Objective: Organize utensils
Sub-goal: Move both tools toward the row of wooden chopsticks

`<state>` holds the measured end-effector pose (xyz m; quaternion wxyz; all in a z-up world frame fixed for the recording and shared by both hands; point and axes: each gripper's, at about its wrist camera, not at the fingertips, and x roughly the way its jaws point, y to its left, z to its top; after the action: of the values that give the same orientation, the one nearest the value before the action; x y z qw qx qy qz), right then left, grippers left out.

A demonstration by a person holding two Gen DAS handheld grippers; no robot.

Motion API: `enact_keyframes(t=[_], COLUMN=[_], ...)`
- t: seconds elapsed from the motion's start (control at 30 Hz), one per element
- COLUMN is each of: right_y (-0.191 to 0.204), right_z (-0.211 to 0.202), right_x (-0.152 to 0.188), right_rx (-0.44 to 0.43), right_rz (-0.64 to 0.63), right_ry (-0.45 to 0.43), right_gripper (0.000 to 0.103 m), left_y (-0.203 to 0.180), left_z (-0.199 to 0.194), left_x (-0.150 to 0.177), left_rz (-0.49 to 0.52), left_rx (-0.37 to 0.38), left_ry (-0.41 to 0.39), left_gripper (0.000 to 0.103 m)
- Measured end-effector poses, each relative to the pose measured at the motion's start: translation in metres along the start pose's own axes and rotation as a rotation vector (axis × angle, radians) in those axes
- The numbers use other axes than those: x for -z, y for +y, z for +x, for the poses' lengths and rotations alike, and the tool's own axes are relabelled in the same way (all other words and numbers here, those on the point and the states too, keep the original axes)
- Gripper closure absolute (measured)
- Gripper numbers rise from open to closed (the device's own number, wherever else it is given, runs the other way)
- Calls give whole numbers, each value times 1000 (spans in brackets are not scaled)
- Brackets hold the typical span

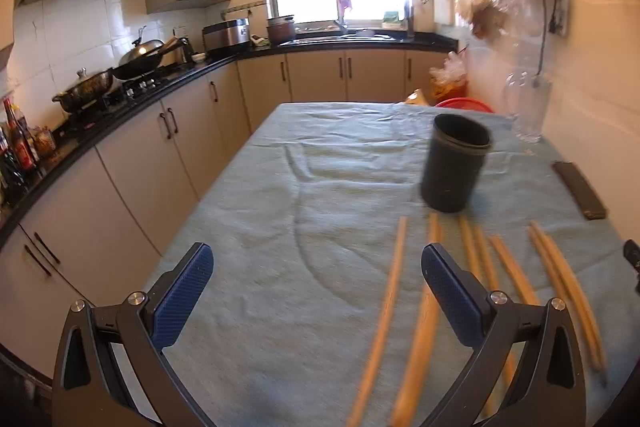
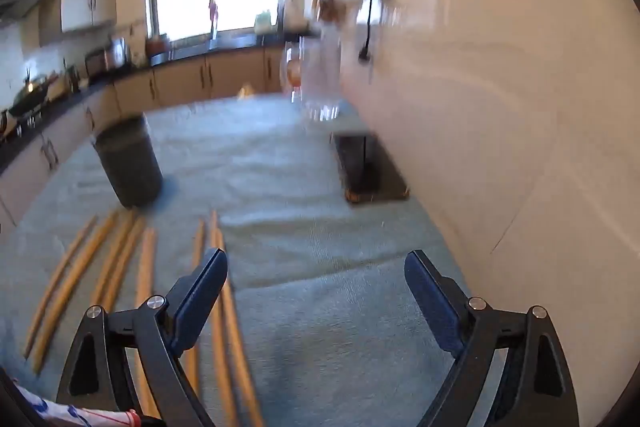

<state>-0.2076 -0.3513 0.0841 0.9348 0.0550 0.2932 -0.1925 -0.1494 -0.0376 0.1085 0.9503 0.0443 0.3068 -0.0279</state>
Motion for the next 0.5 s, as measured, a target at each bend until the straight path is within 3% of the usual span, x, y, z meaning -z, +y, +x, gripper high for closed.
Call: enact_keyframes(t=[0.13, 0.23, 0.5], right_y=[17, 33, 48], right_z=[-12, -17, -42], right_x=[4, 8, 16], right_rx=[-53, -98, -96], right_rz=[32, 43, -11], right_ry=[-7, -13, -39], right_gripper=[10, 10, 10], left_y=[-11, -14, -23], left_z=[-13, -31, -50], left_x=[1, 14, 24], left_rz=[-3, 6, 60], left_rx=[41, 52, 6], left_ry=[-5, -60, -97], left_gripper=[0, 0, 0])
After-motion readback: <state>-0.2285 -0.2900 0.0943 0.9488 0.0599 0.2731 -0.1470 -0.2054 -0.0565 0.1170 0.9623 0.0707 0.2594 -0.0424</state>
